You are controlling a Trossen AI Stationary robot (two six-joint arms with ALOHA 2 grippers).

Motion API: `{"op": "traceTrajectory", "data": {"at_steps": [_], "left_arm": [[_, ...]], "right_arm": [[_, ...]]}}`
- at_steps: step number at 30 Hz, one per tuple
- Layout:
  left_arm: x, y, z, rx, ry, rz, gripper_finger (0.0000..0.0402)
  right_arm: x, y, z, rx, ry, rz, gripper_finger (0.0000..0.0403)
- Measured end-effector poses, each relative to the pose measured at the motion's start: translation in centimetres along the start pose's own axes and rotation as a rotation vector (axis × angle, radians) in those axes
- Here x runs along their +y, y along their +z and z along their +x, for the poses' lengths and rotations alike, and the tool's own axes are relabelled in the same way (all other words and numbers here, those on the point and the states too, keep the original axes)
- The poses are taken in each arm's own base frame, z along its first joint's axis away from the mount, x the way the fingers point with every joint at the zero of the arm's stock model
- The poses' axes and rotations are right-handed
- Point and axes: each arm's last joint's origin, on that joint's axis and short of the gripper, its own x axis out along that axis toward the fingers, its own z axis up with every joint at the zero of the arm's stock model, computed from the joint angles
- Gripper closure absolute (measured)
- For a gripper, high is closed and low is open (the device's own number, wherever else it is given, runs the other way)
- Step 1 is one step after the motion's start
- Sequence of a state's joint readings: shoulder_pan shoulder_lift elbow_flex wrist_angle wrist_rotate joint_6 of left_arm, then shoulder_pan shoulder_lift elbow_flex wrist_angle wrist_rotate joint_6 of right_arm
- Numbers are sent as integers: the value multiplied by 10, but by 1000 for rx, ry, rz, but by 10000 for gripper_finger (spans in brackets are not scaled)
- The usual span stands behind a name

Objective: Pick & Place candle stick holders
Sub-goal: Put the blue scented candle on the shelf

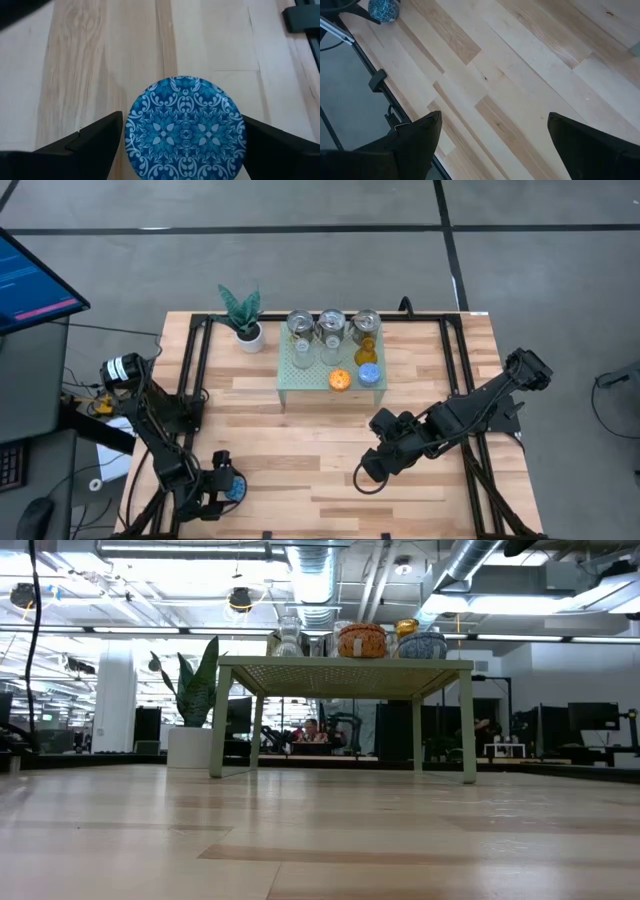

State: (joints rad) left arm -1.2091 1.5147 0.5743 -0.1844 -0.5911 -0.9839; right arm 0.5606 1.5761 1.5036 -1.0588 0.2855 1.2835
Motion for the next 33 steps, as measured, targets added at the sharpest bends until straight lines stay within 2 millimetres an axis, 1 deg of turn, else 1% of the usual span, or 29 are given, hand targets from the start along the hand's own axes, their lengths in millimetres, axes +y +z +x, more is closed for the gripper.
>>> {"op": "traceTrajectory", "data": {"at_steps": [4,11,16,19,23,26,29,33], "left_arm": [[0,0,0,-1,-3,-3,54],[0,3,2,42,-28,-20,105],[3,7,3,45,-23,-40,105],[8,12,3,48,-14,-59,97],[17,27,-2,16,-10,-121,100],[28,44,-10,-62,10,-187,100],[44,64,-21,-183,67,-248,94],[71,90,-38,-343,162,-295,93]], "right_arm": [[0,0,0,1,-2,0,49],[0,0,0,1,-3,-6,49],[0,0,0,0,-3,-7,49],[0,0,0,0,-3,-7,49],[0,0,0,0,-2,-7,49],[0,0,0,0,-3,-7,49],[0,0,0,0,-3,-7,49],[0,0,0,0,-2,-7,49]]}}
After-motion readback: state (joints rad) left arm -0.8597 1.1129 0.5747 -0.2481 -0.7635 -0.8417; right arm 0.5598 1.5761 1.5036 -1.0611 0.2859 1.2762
